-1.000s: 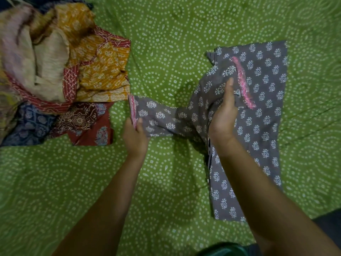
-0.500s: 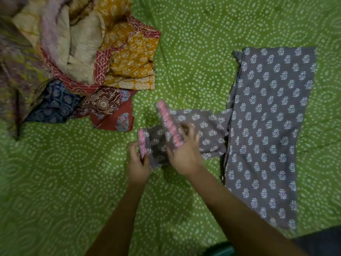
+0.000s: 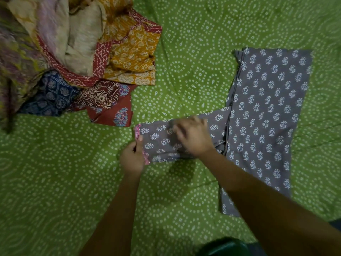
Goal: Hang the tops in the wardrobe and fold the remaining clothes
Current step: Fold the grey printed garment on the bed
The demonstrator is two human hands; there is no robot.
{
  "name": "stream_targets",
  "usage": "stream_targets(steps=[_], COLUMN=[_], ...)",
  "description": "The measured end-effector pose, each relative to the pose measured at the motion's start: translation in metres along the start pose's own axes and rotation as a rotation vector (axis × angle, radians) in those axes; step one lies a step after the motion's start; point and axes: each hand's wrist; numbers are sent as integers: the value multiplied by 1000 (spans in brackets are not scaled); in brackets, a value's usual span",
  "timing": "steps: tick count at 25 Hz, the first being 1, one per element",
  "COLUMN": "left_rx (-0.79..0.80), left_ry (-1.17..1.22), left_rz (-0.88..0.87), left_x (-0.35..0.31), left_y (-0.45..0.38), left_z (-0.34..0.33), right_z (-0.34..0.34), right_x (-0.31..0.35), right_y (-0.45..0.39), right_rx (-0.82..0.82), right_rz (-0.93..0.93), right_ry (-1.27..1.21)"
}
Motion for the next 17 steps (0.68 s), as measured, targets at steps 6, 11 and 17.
stream_targets(steps=[6, 11, 17], left_rx=[29, -121, 77], left_ry=[107, 76, 256], left_rz=[-61, -89, -232], left_x=[18, 20, 12], left_y=[-5, 0, 16], left_z=[-2, -11, -6], right_z=[44, 8, -69], right_x=[-66, -79, 13], right_y=[-28, 40, 40], right_rx=[-60, -250, 182], right_rz=[-101, -482, -133], right_ry=[167, 250, -60])
Point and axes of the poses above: each hand's wrist, its own y-axis away from the middle knuckle, its own z-axis out of the back of the hand, x = y × z, and after that the axes turned 14 degrees about -y, right-handed
